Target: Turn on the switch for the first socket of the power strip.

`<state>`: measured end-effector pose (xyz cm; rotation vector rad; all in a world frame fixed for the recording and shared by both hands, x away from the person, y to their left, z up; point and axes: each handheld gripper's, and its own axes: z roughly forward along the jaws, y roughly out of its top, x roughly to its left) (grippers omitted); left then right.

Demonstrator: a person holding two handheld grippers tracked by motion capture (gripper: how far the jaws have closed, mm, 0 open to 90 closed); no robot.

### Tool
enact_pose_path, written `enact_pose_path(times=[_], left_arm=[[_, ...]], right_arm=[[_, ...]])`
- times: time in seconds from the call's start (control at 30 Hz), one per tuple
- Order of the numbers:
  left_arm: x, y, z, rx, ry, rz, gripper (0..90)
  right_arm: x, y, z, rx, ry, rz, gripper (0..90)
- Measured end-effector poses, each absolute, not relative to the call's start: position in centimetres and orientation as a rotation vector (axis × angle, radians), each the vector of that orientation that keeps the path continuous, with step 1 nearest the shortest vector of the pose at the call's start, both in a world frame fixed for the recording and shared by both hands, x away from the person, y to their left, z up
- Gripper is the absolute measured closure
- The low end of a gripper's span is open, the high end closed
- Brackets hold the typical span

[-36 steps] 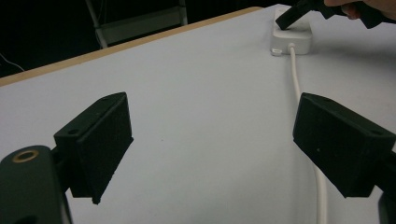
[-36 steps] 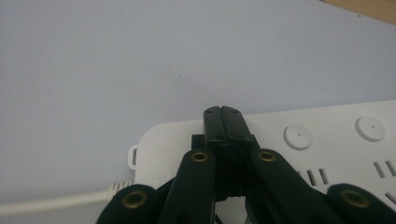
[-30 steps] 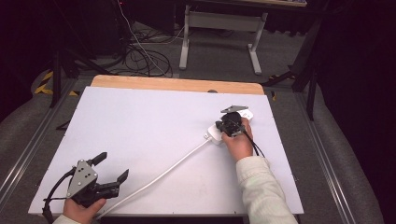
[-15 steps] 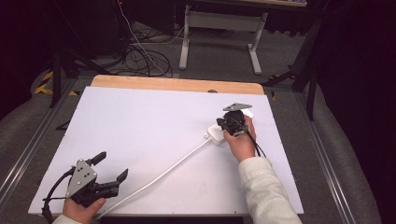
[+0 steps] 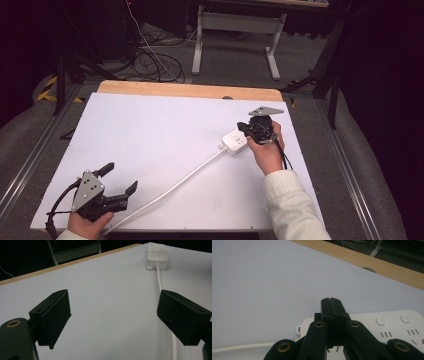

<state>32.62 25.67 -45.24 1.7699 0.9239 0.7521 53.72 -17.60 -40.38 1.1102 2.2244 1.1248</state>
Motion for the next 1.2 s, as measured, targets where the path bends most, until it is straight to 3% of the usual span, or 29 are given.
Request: enact_pose_path(times=[0.4, 0.43, 0.47, 0.6, 0.7, 0.83, 1.2], left_arm=[[32.6, 25.7, -45.2, 1.767, 0.927, 0.75, 12.5], [32.6, 25.7, -45.2, 1.764, 0.928, 0.751, 12.5], [32.6, 25.8, -45.2, 1.767, 0.925, 0.755, 12.5], [32.6, 25.9, -45.2, 1.765, 0.931, 0.75, 12.4], [32.6, 25.8, -45.2, 1.758, 0.933, 0.749, 12.4], [32.6, 25.8, -45.2, 1.766, 0.93, 0.746, 12.4], [32.5, 26.0, -44.9, 1.778, 0.937, 0.722, 12.9]], right_arm=[[53.0, -17.7, -39.6, 1.074, 2.224, 1.151, 89.8], [52.8, -17.8, -39.4, 1.049, 2.222, 1.164, 82.3], [52.8, -17.8, -39.4, 1.049, 2.222, 1.164, 82.3], [52.1, -18.0, -38.8, 1.008, 2.222, 1.208, 62.9], [51.3, -18.2, -38.3, 0.981, 2.219, 1.229, 54.6], [50.0, -18.5, -37.6, 0.947, 2.231, 1.251, 46.0], [46.4, -19.7, -36.5, 0.877, 2.219, 1.339, 32.6]])
